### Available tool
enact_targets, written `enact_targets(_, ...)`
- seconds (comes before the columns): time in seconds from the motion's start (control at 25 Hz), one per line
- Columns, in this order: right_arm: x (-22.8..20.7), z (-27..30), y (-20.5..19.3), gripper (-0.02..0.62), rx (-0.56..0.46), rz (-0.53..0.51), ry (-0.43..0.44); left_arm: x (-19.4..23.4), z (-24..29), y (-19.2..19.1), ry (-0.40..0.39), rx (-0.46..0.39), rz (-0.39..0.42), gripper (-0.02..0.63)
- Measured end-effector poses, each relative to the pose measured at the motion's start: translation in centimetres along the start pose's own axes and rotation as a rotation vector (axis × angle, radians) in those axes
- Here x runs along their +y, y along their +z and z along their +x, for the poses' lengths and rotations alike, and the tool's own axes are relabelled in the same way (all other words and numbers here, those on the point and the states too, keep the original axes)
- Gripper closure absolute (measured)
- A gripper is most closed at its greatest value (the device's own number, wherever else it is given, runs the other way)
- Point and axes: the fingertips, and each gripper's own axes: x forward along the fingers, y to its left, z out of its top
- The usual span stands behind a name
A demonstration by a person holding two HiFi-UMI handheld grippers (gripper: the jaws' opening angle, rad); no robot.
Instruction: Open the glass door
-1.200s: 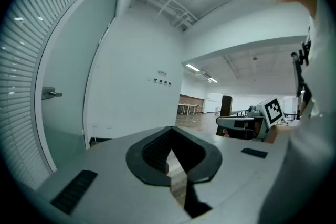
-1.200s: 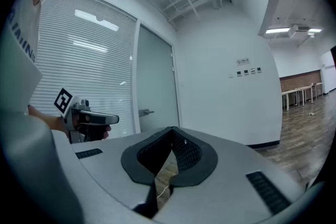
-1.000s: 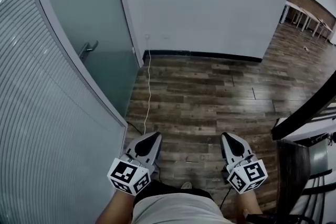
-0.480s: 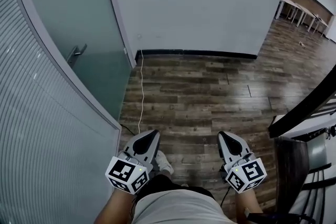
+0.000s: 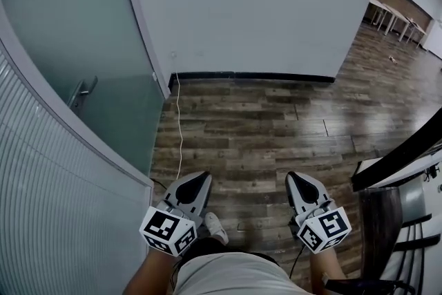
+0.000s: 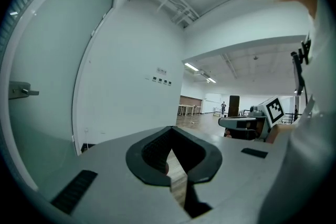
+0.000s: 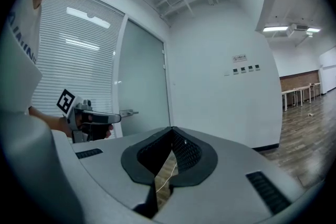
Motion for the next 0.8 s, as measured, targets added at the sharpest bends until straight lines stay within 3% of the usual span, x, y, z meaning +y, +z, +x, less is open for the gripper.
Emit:
enact_targets(0.52, 1.5, 18.5, 2.6, 0.594, 0.029, -0.031, 0.082, 16.8, 4.6, 2.5, 0.081, 0.008, -0.063, 0.606)
enact_targets(0.8, 1.5, 23.8, 2.5, 0.594, 0.061, -0.036, 0.111, 21.6, 5.9, 3.1, 0.11, -0.02, -0.092, 0.606)
